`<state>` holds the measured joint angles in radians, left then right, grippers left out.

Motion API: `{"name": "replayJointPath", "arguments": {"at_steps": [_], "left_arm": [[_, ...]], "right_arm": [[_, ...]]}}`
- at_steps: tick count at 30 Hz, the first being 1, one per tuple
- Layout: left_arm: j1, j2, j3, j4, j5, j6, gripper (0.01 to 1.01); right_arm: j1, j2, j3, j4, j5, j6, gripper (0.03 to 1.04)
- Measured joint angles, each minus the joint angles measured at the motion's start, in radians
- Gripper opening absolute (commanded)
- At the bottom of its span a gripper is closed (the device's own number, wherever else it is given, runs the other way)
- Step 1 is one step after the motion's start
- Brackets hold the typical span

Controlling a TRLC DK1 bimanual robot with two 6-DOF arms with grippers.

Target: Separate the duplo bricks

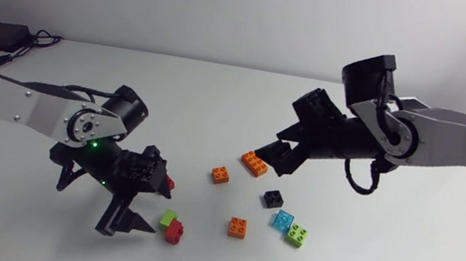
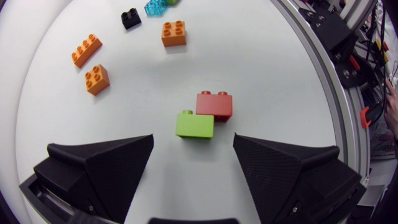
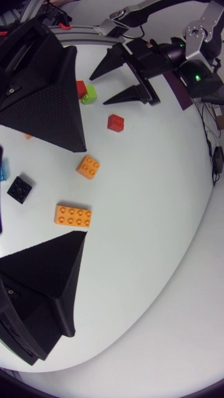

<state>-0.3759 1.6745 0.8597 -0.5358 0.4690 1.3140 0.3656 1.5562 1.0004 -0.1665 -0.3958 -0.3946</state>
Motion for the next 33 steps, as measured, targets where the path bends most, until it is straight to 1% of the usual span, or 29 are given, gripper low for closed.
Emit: {"name": "replayJointPath", "arguments": {"at_steps": [5,7,10,12,16,18,21,23,27,31,33], "left_arm": [[0.0,0.036,0.03,0.0,0.0,0.003,0.88],[0.0,0.047,0.037,0.0,0.0,0.003,0.854],[0.0,0.061,0.045,0.0,0.0,0.006,0.851],[0.0,0.072,0.05,0.0,0.0,0.006,0.813],[-0.007,0.095,0.053,0.0,0.0,0.006,0.805],[-0.012,0.102,0.053,0.001,0.0,0.006,0.764],[-0.013,0.103,0.053,0.001,0.008,0.006,0.761],[-0.013,0.103,0.053,0.001,0.01,0.005,0.661],[-0.013,0.104,0.053,0.001,0.025,0.002,0.521],[-0.013,0.104,0.053,0.007,0.038,-0.003,0.339],[-0.013,0.104,0.053,0.015,0.048,-0.008,0.326]], "right_arm": [[0.056,-0.034,-0.043,-0.015,-0.001,-0.003,0.91],[0.074,-0.042,-0.055,-0.016,-0.001,-0.003,0.91],[0.098,-0.053,-0.069,-0.016,-0.001,-0.003,0.91],[0.111,-0.056,-0.076,-0.015,0.0,-0.003,0.91],[0.141,-0.056,-0.098,-0.014,0.007,-0.003,0.91],[0.154,-0.056,-0.111,-0.014,0.01,-0.003,0.91],[0.168,-0.056,-0.122,-0.013,0.021,-0.003,0.91],[0.172,-0.056,-0.124,-0.01,0.027,-0.003,0.91],[0.179,-0.056,-0.124,-0.006,0.029,-0.003,0.91],[0.187,-0.057,-0.136,0.006,0.029,-0.003,0.91],[0.19,-0.061,-0.148,0.01,0.029,-0.003,0.91]]}}
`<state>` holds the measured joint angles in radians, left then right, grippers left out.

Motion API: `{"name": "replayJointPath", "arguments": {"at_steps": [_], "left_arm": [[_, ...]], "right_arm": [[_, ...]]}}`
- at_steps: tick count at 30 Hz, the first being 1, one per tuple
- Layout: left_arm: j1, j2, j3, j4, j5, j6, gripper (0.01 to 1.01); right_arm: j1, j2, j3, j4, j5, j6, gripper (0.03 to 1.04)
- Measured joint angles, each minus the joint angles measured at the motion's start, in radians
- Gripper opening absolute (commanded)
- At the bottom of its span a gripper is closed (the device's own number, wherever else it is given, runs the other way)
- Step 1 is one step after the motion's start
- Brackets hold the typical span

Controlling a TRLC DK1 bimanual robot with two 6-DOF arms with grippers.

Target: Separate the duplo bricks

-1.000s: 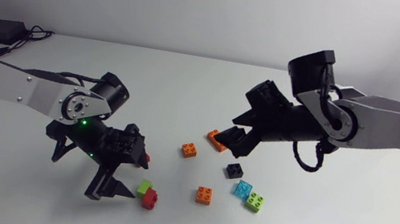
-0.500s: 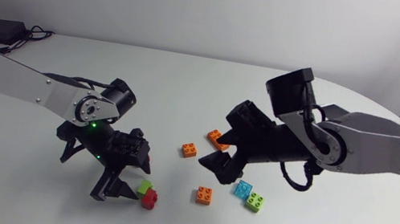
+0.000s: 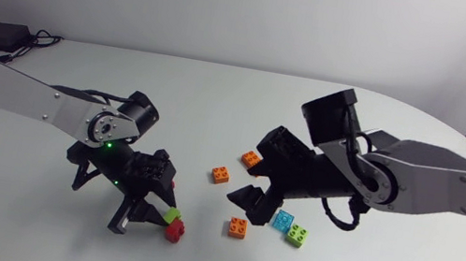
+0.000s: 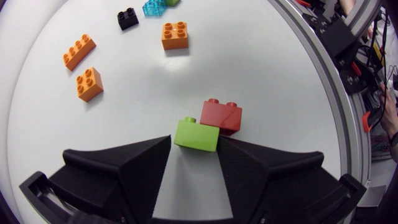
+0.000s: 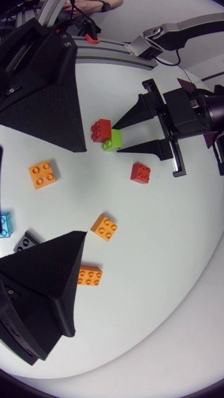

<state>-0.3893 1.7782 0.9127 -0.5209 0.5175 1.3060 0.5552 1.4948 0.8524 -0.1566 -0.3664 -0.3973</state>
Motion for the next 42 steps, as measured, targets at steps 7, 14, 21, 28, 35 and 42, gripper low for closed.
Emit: {"name": "replayJointPath", "arguments": {"at_steps": [7,14,21,28,35,42], "left_arm": [[-0.004,0.0,-0.004,0.025,0.016,-0.044,0.316],[0.009,-0.045,-0.009,0.027,0.061,-0.085,0.316],[0.049,-0.111,-0.011,0.012,0.145,-0.143,0.316],[0.088,-0.155,-0.002,-0.065,0.261,-0.186,0.316],[0.094,-0.177,0.031,-0.156,0.348,-0.194,0.316],[0.08,-0.189,0.043,-0.157,0.37,-0.204,0.316]], "right_arm": [[0.002,-0.049,-0.034,0.003,0.0,0.0,0.91],[0.016,-0.09,-0.053,0.006,-0.002,0.0,0.91],[0.062,-0.097,-0.061,0.006,-0.032,0.0,0.9],[0.101,-0.107,-0.065,0.004,-0.103,0.0,0.9],[0.113,-0.109,-0.064,-0.032,-0.214,-0.008,0.9],[0.111,-0.109,-0.042,-0.063,-0.294,-0.008,0.9]]}}
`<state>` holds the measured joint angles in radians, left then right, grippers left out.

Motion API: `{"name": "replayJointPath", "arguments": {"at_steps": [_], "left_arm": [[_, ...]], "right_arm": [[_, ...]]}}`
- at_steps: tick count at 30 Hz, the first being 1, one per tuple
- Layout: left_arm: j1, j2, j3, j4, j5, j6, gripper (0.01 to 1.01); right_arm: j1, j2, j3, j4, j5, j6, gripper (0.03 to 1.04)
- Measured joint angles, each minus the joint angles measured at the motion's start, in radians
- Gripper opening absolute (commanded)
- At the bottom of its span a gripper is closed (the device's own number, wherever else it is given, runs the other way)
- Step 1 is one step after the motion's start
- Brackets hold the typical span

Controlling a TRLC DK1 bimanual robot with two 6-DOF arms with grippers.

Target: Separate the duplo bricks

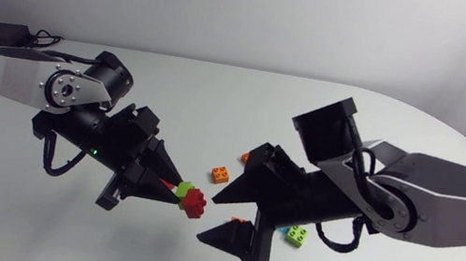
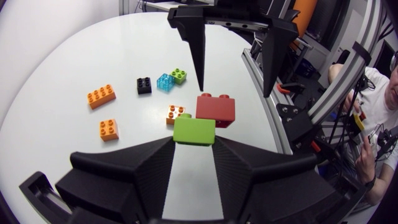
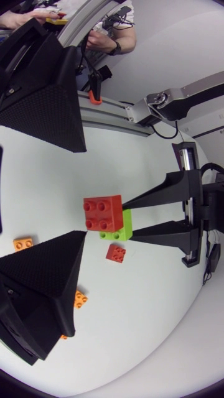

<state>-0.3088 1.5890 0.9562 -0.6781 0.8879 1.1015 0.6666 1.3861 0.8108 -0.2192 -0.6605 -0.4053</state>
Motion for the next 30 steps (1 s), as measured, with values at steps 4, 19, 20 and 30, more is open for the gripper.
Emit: {"name": "replayJointPath", "arguments": {"at_steps": [4,19,20,30], "left_arm": [[-0.014,-0.002,0.012,-0.022,0.027,-0.014,0.316],[-0.023,-0.015,0.034,-0.056,0.058,-0.023,0.316],[-0.024,-0.019,0.034,-0.06,0.06,-0.023,0.316],[-0.037,-0.028,0.034,-0.074,0.071,-0.023,0.316]], "right_arm": [[-0.004,0.0,0.025,-0.01,-0.018,0.0,0.9],[-0.005,0.01,0.032,-0.01,-0.021,0.0,0.8],[-0.005,0.01,0.032,-0.01,-0.021,0.0,0.78],[-0.005,0.01,0.032,-0.007,-0.021,0.001,0.54]]}}
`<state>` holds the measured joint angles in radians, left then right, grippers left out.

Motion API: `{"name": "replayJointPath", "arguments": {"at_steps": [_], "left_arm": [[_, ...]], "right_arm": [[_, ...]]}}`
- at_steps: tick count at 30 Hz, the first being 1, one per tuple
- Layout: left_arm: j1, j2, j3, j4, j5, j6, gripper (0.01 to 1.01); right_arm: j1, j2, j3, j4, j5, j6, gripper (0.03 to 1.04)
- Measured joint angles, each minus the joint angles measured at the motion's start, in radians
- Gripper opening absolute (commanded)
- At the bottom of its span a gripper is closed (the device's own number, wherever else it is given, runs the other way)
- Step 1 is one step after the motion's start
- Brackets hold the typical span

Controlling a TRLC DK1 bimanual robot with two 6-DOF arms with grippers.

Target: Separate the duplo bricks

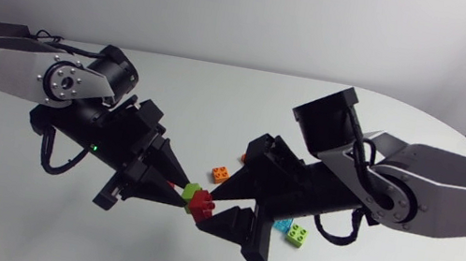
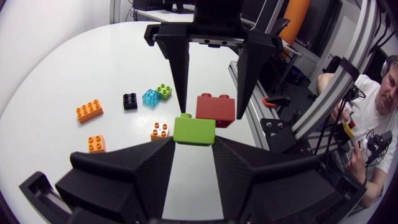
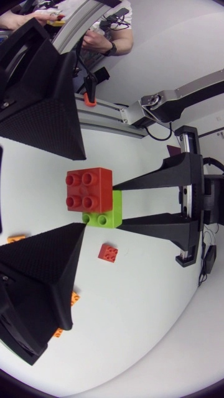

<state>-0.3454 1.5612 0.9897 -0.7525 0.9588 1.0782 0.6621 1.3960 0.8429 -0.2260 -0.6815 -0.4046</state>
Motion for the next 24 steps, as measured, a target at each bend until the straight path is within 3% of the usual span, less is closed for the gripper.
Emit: {"name": "replayJointPath", "arguments": {"at_steps": [7,17,24], "left_arm": [[-0.01,0.0,0.0,-0.004,0.003,0.0,0.316],[-0.015,0.0,0.0,-0.013,0.0,0.002,0.316],[-0.015,-0.005,-0.001,-0.046,0.0,0.036,0.316]], "right_arm": [[0.013,0.0,0.0,0.005,0.0,0.004,0.21],[0.022,0.0,0.0,-0.005,0.0,0.002,0.18],[0.016,0.0,0.043,-0.111,0.0,-0.041,0.18]]}}
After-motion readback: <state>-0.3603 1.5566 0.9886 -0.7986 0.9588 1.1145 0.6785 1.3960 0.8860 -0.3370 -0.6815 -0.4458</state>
